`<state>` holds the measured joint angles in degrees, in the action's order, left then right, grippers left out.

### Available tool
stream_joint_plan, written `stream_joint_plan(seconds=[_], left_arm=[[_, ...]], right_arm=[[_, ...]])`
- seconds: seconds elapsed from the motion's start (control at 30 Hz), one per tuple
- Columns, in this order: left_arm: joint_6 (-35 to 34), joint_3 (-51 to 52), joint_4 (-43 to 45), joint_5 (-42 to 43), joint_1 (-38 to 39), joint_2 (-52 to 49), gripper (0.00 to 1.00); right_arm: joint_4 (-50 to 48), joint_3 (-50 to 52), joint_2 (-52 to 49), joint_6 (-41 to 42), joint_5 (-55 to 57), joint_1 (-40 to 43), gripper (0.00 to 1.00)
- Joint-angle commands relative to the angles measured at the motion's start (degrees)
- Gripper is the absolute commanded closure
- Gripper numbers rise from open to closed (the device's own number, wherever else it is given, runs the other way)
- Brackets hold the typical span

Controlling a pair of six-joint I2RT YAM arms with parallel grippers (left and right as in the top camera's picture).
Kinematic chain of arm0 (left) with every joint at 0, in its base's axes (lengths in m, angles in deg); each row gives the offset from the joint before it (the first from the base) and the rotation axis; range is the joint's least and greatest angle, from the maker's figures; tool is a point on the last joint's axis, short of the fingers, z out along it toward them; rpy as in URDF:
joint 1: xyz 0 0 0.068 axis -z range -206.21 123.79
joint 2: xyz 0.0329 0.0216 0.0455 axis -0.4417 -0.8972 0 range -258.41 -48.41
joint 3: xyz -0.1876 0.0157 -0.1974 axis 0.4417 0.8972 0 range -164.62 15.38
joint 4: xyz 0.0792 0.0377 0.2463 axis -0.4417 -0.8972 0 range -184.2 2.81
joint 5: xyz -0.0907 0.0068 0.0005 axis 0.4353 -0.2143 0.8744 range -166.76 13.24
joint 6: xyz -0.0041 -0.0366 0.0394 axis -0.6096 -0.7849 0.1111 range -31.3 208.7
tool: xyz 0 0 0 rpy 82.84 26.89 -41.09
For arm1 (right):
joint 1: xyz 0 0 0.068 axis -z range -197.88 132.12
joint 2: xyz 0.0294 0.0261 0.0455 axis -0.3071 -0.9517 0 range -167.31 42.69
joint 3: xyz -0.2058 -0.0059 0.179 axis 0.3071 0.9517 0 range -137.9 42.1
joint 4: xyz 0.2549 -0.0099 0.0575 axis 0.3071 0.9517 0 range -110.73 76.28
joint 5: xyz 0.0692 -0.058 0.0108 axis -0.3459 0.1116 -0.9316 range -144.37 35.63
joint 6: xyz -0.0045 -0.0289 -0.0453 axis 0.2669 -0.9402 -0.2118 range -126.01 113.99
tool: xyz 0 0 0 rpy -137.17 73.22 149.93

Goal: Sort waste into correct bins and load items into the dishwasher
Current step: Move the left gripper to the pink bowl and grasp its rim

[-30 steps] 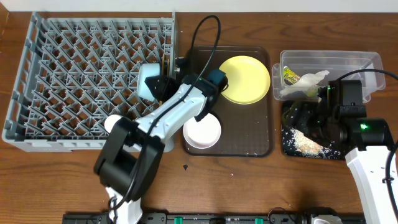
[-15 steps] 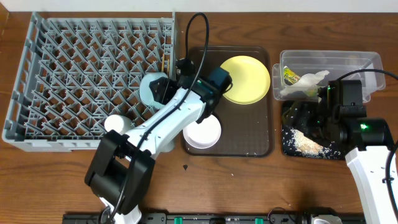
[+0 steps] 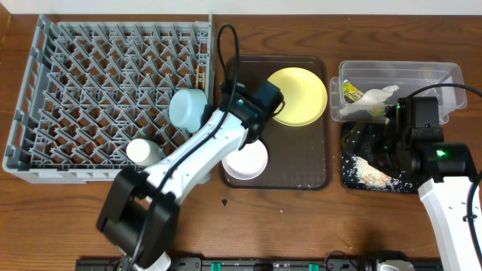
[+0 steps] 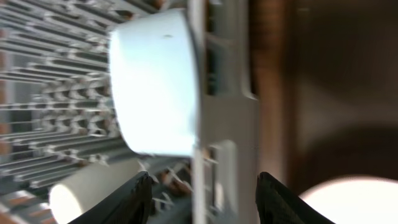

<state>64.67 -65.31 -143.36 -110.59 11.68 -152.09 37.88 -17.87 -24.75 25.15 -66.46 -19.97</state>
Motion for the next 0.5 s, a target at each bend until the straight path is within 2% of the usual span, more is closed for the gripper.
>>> stream_joint_plan(seconds=[0.0,0.13,0.33,0.43,0.47], left_arm=[[-0.5,0.3,-0.1,10.1,2.8,5.3,0.45],[-1.6,0.4,-0.2,17.5,5.3,5.9,0.45],[-8.8,3.6,1.1,18.1,4.1,2.6,0.46],[-9.3,4.1,1.4,18.2,3.3,0.5,0.46],[-9.2,4.1,2.2,18.6,3.3,-0.2,0.51]], right_arm=[[-0.1,-0.7,0.0,-0.5,0.2,0.5,0.15],[-0.1,-0.7,0.0,-0.5,0.2,0.5,0.15],[0.2,-0.7,0.0,-0.5,0.2,0.5,0.15],[0.2,-0.7,0.0,-0.5,-0.2,0.5,0.15],[0.1,-0.7,0.0,-0.5,-0.2,0.4,0.15]])
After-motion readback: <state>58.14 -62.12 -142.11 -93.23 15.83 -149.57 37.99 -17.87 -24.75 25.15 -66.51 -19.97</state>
